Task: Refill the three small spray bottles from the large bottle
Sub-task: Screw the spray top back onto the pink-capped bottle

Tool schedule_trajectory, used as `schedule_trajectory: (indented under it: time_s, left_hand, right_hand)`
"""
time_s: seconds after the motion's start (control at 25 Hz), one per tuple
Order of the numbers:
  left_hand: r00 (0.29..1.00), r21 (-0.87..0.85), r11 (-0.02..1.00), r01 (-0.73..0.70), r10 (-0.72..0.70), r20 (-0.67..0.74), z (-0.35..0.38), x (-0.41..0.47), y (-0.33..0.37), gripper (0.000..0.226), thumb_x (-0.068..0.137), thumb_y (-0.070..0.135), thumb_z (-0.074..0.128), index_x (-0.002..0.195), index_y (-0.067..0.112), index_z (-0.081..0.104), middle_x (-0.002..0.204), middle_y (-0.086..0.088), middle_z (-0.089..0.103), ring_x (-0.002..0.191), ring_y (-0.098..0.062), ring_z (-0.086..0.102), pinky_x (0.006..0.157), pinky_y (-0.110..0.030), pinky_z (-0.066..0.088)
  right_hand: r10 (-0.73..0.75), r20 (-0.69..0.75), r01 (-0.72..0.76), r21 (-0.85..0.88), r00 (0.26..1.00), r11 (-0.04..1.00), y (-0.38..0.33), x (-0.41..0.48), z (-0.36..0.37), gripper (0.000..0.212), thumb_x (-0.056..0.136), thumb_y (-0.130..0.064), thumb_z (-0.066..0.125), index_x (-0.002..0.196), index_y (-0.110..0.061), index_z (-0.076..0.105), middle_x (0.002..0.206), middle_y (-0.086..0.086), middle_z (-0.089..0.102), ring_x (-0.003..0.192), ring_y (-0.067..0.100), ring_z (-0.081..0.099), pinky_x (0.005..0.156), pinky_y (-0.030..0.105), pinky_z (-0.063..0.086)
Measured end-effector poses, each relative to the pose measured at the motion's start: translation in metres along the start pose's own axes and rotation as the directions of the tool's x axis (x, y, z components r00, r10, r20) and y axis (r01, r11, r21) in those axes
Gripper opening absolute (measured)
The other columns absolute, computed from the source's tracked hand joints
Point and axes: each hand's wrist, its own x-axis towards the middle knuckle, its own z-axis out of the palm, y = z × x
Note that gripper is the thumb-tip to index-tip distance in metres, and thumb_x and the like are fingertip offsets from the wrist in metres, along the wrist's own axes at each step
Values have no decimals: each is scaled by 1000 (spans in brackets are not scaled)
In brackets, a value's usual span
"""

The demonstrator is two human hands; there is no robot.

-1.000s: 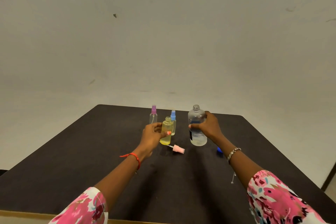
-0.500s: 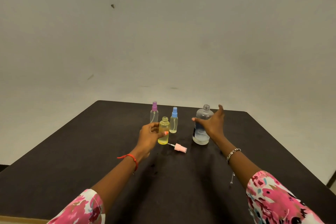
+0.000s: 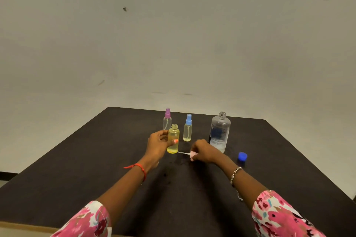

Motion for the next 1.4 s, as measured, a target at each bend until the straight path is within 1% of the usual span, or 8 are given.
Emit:
schedule_trajectory:
  time_s: [0.16,0.28,0.48,0.72,0.84,1.04,1.24,1.4]
  left_hand:
    - [1000,0,1000,-4,4,-16,-5,-2,2,45,75,-2,68,118,1,55,114,-15,64,101,-22,61,93,-37,50]
    - [1000,2,1000,-11,11,-25,-5,-4,4,46,74,-2,69,118,0,55,114,-16,64,101,-22,61,92,-37,50]
    - [1000,-9,1000,-23,23,-6,-1,-12,9,41,75,-1,68,115,2,57,113,-14,64,98,-20,61,89,-34,50]
    - [999,15,999,-31,31,22,3,-19,15,46,75,-1,68,119,2,54,115,-13,63,99,-18,60,89,-32,50]
    - [998,21,999,-44,43,45,2,-22,17,46,75,-1,69,118,2,55,115,-12,63,99,-17,60,88,-30,50]
    - [993,17,998,-59,57,100,3,-28,22,45,75,-1,69,117,2,55,106,-8,64,94,-15,62,74,-19,51]
    - [990,3,997,-74,73,119,1,-32,24,46,75,-1,69,119,0,55,111,-12,64,94,-16,63,74,-20,52]
    - [985,-39,995,-88,92,143,-1,-35,25,44,78,-3,64,120,3,54,108,-9,62,91,-11,62,80,-24,52]
  right_hand:
    - [-18,-297,103,275,955,956,-5,-5,-27,30,78,-10,67,107,-3,57,104,14,62,87,19,57,72,22,47]
    - [66,-458,252,598,886,761,-21,-20,-64,21,76,-12,71,93,-4,63,74,3,62,60,10,51,48,13,39]
    - [44,-514,362,659,856,659,-40,-38,-106,15,80,-10,65,84,4,68,58,4,54,46,6,42,43,17,32]
    - [-15,-563,335,470,826,817,-58,-45,-115,17,79,-16,65,70,-1,66,54,0,52,48,7,40,41,12,33]
    - [-48,-565,314,384,824,868,-59,-41,-116,25,78,-19,67,76,6,67,64,10,58,52,9,43,44,13,35]
    - [-185,-304,244,168,935,955,-71,-37,-108,35,77,-25,70,89,7,65,76,14,57,64,16,48,53,20,36]
    - [-369,-123,377,45,921,925,-76,-36,-103,24,72,-10,73,92,2,67,93,23,68,78,23,58,72,37,48]
    - [-328,-120,334,29,937,942,-80,-37,-103,25,71,-15,76,85,4,68,71,14,65,61,17,56,58,24,45]
